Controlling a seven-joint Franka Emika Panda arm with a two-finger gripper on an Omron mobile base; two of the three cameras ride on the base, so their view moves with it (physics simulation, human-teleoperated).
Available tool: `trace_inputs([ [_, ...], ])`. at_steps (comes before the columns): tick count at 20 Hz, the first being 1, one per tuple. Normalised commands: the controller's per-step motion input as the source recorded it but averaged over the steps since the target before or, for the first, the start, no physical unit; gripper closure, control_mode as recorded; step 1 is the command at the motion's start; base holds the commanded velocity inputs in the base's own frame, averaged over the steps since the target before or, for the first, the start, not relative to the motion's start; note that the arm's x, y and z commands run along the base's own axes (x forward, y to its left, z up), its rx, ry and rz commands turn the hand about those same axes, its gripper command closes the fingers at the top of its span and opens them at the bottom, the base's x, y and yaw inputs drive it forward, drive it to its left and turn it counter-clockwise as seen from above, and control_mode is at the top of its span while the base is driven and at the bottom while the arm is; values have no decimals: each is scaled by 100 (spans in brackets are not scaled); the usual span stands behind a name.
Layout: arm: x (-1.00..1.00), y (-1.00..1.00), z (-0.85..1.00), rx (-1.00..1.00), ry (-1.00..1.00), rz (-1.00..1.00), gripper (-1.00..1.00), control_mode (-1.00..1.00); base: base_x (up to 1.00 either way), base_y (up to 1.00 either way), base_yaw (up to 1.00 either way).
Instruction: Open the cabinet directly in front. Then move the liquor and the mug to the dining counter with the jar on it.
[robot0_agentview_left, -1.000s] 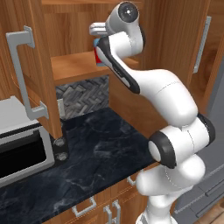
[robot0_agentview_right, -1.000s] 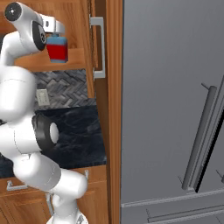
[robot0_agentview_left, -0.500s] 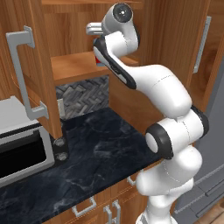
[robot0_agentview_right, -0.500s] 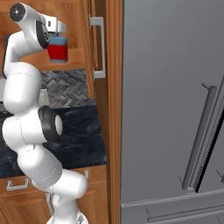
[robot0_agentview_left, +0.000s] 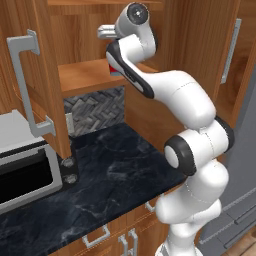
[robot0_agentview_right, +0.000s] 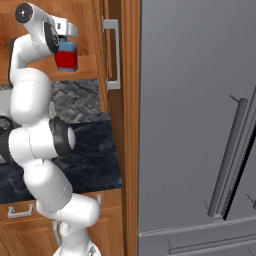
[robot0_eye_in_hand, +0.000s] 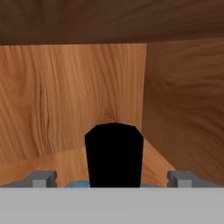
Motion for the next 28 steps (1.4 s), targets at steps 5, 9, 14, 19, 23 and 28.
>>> trace_inputs([
  [5, 14, 0, 0, 0, 0, 0, -100, -100, 0, 0, 0],
  [9, 12, 0, 0, 0, 0, 0, -100, -100, 0, 0, 0],
  [14, 6, 8, -1, 0, 0, 0, 100, -100, 0, 0, 0],
  [19, 0, 0, 0, 0, 0, 0, 100, -100, 0, 0, 0],
  [23, -1, 0, 6, 0, -11, 0, 100, -100, 0, 0, 0],
  [28, -6, 0, 21, 0, -37, 0, 100, -100, 0, 0, 0],
])
